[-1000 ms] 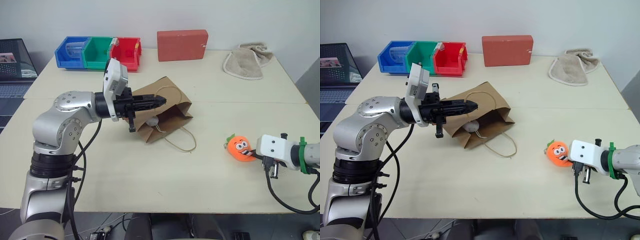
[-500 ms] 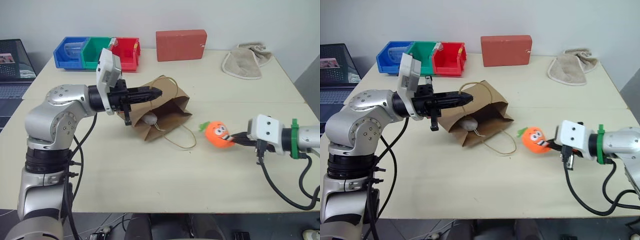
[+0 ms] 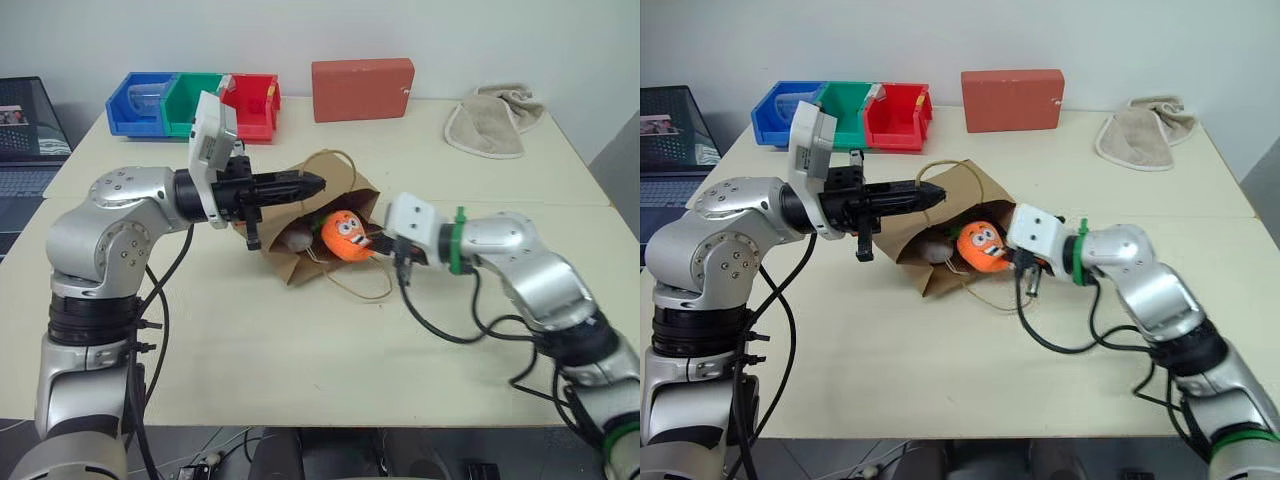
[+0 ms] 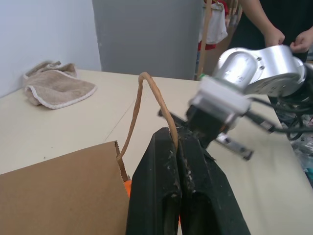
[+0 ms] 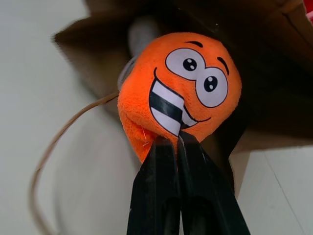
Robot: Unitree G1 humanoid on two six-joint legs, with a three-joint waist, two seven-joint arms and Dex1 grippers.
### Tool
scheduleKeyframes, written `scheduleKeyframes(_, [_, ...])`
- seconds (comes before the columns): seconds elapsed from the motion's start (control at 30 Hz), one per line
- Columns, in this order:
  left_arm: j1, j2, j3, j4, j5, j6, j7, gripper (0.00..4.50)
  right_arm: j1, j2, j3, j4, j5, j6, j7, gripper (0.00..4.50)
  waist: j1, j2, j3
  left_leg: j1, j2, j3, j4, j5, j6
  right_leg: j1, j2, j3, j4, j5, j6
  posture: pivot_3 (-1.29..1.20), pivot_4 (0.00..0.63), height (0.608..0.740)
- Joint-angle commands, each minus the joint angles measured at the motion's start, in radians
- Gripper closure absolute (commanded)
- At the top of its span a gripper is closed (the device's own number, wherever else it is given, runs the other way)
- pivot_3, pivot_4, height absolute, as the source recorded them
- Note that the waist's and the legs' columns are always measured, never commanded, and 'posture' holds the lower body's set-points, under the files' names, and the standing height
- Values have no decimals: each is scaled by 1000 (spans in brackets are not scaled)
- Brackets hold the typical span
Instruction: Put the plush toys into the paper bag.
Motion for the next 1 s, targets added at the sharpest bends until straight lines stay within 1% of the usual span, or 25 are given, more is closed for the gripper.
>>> scheduleKeyframes(0.03, [-1, 12, 29, -43, -33, 11, -1, 4500, -78, 86, 1, 102, -56, -29, -71, 4479, -1, 0, 0, 0, 0, 0, 0, 1, -1, 0, 0, 0, 0, 0, 0, 0, 150, 740])
scheduleKeyframes(0.1, [1, 9, 30, -45, -37, 15, 3, 4500, -107, 135, -1, 152, -72, -32, -93, 4479, -2, 0, 0, -1, 0, 0, -1, 1, -2, -1, 0, 0, 1, 0, 0, 0, 150, 740])
scheduleKeyframes(0.17, [3, 7, 26, -46, -37, 14, 6, 4500, -136, 148, 37, 193, -167, -18, -155, 4479, -2, 0, 0, -1, 0, 0, -1, 1, -2, -2, 0, 0, 1, 0, 0, 0, 150, 740])
scheduleKeyframes(0.23, [4, 4, 24, -46, -39, 15, 7, 4500, -145, 190, 13, 233, -155, -44, -170, 4479, 0, 0, 0, -2, 0, 0, -1, 1, -3, -3, 0, 0, 1, 0, 0, 0, 150, 740])
scheduleKeyframes(0.33, [3, 2, 24, -39, -35, 12, 10, 4500, -135, 216, -11, 240, -149, -67, -178, 3886, -1, 0, 0, -2, 0, 0, -1, 1, -3, -2, 0, 0, 1, 0, 0, 0, 150, 740])
scheduleKeyframes(0.5, [0, -3, 18, -20, -12, -4, 24, 4500, -95, 204, -28, 131, -131, -32, -142, 2015, -1, 0, 0, -2, 0, 0, -1, 1, -2, -3, 0, 0, 1, 0, 0, 0, 150, 740])
scheduleKeyframes(0.53, [-2, -6, 15, -14, -5, -9, 28, 4500, -86, 196, -37, 95, -122, -18, -131, 1731, -1, 0, 0, -2, 0, 0, -1, 1, -2, -3, 0, -1, 1, 0, 0, 0, 150, 740])
scheduleKeyframes(0.57, [-2, -8, 11, -10, 0, -14, 29, 4500, -78, 187, -48, 58, -113, -6, -120, 1282, -1, 0, 0, -2, 0, 0, -1, 1, -2, -3, 0, -1, 1, 0, 0, 0, 150, 740])
scheduleKeyframes(0.67, [-1, -12, 7, -9, 8, -19, 30, 4500, -59, 161, -66, -31, -82, 30, -85, 160, -1, 0, 0, -2, 0, 0, -1, 1, -2, -3, 0, -1, 2, 0, 0, 0, 150, 740])
scheduleKeyframes(0.7, [-4, -16, 5, -5, 11, -22, 31, 4500, -44, 136, -84, -97, -49, 58, -52, 45, 0, 0, 0, -2, 0, 0, -1, 1, -2, -3, 0, 0, 2, 0, 0, 0, 150, 740])
scheduleKeyframes(0.8, [-13, -23, 1, 5, 21, -30, 35, 4500, 30, 31, -160, -294, 77, 158, 62, 45, 7, 0, 0, -2, 0, -1, -1, 1, -2, -3, 0, -1, 1, 0, 0, 0, 150, 740])
scheduleKeyframes(0.87, [-15, -25, 1, 6, 23, -30, 35, 4500, 90, -38, -205, -375, 138, 181, 110, 45, 7, 0, 0, -3, 0, -1, -1, 0, -1, -2, 0, -1, 0, 0, 0, 0, 150, 740])
scheduleKeyframes(0.97, [-16, -25, 3, 5, 25, -30, 35, 4500, 171, -118, -244, -447, 194, 199, 142, 45, 7, 0, 0, -2, 0, -1, -1, 0, 1, -2, 0, -1, 0, 0, 0, 0, 150, 740])
scheduleKeyframes(1.0, [-16, -25, 4, 4, 25, -30, 36, 4500, 198, -125, -254, -451, 195, 204, 124, 45, 6, 0, 0, -2, 0, -1, -1, 0, 1, -2, 0, -1, 1, 0, 0, 0, 150, 740])
